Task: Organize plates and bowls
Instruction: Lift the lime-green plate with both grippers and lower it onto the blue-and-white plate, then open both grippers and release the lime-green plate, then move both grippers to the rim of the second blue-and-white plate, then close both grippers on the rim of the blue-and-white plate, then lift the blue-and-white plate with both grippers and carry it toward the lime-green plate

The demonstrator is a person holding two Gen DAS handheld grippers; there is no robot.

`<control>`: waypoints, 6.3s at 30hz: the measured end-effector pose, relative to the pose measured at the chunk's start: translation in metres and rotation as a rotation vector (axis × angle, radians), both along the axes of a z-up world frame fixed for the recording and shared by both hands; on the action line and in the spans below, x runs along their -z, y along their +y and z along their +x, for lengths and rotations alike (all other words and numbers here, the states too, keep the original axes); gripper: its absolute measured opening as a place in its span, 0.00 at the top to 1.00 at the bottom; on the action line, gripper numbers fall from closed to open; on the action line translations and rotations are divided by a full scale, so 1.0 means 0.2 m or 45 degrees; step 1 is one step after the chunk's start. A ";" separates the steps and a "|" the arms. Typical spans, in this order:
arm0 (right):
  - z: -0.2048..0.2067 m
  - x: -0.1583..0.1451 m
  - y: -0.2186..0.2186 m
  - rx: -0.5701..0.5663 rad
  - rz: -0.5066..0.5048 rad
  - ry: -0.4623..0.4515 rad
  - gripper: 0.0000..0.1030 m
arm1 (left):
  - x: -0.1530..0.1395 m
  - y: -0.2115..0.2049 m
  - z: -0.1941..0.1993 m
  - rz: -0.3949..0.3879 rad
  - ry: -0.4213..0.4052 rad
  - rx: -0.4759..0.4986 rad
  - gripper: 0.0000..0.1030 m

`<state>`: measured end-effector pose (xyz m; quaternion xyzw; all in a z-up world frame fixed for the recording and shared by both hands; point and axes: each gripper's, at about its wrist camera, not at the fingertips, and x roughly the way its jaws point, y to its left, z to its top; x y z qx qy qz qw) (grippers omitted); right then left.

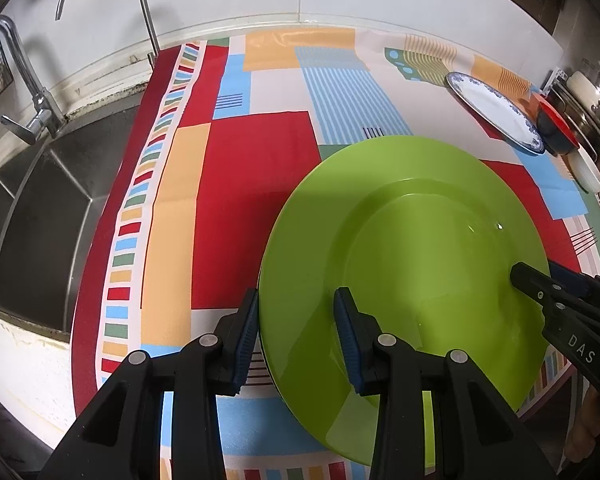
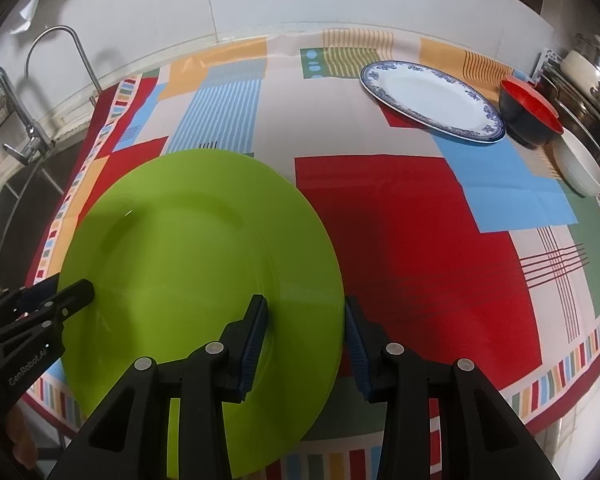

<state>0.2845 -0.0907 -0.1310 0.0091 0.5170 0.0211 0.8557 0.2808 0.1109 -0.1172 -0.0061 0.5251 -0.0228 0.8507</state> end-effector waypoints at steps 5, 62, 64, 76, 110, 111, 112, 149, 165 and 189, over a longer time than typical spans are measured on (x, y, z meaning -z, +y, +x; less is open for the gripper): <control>0.01 0.01 0.00 -0.002 0.006 0.010 0.61 | 0.01 0.00 0.01 -0.002 0.006 -0.003 0.63; 0.16 -0.51 -0.46 0.465 -0.103 -0.412 0.50 | -0.60 -0.56 0.53 -0.051 -0.474 0.554 0.42; 0.18 -0.52 -0.50 0.460 -0.104 -0.417 0.50 | -0.60 -0.60 0.54 -0.045 -0.478 0.547 0.42; 0.32 -0.52 -0.77 0.486 -0.072 -0.444 0.50 | -0.60 -0.82 0.70 -0.024 -0.473 0.520 0.42; 0.96 0.06 -1.18 0.722 0.038 -0.218 0.50 | -0.05 -1.24 1.52 0.077 -0.233 0.593 0.42; 0.97 0.07 -1.18 0.727 0.035 -0.220 0.50 | -0.03 -1.25 1.53 0.074 -0.229 0.595 0.42; 0.98 0.08 -1.18 0.731 0.032 -0.222 0.50 | -0.03 -1.25 1.55 0.073 -0.225 0.597 0.42; 1.11 0.16 -1.20 0.683 -0.050 -0.206 0.64 | 0.10 -1.36 1.69 0.038 -0.134 0.637 0.69; 1.03 0.02 -1.09 0.596 -0.048 -0.234 0.65 | -0.07 -1.17 1.51 0.017 -0.155 0.531 0.69; 0.72 -0.27 -0.71 0.320 -0.019 -0.284 0.65 | -0.30 -0.65 0.95 -0.041 -0.203 0.179 0.70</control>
